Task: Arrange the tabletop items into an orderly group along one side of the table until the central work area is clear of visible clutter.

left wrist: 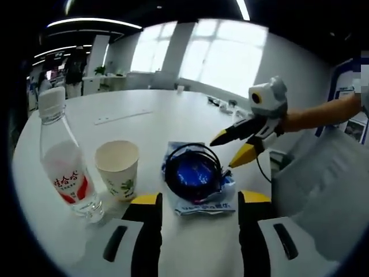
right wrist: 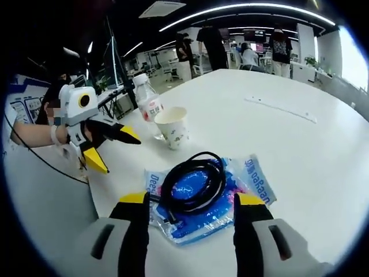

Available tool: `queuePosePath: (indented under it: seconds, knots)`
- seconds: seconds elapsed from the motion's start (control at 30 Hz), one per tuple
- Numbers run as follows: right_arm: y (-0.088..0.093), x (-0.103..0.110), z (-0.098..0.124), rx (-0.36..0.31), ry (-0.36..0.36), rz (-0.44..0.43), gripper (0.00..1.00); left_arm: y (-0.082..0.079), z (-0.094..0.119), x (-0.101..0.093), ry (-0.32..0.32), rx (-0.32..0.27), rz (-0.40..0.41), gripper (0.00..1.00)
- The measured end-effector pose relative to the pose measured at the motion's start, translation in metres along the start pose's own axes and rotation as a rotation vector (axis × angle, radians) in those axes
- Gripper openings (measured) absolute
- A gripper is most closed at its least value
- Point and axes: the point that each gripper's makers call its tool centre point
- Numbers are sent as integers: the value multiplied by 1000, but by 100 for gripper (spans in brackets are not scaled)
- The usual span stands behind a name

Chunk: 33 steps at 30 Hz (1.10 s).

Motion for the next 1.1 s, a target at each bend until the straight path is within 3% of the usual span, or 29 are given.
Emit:
queuePosePath:
  seconds: [0.3,0.43,0.53,0.87,1.0,1.1]
  knots:
    - [0,-6,-3,41,19,-20,44,2,-7,0,0,5,10,42]
    - [3,-13,-5,58,59,-79,42,0,-12,7,-21,-19,109,33]
    - [3,-13,-6,57,56,-85,40,-1,-16,12,-37,-27,172,35]
    - [6,-17,-9,65,55,-124,35,10,-39,15,-71,16,248,28]
    - [9,-20,-9,73,63,-142,34,11,-46,13,-58,11,346,22]
    - [11,-22,-10,71,71,-168,33,9,-51,17,-71,0,364,21]
Point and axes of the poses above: the point that each gripper's makers call its tool centre point, and the gripper's own axes: z roughly backward along the fingers, x roughly to its left, y roughly out of its underside, and after that the axes turned 15 degrees about z, right-handed
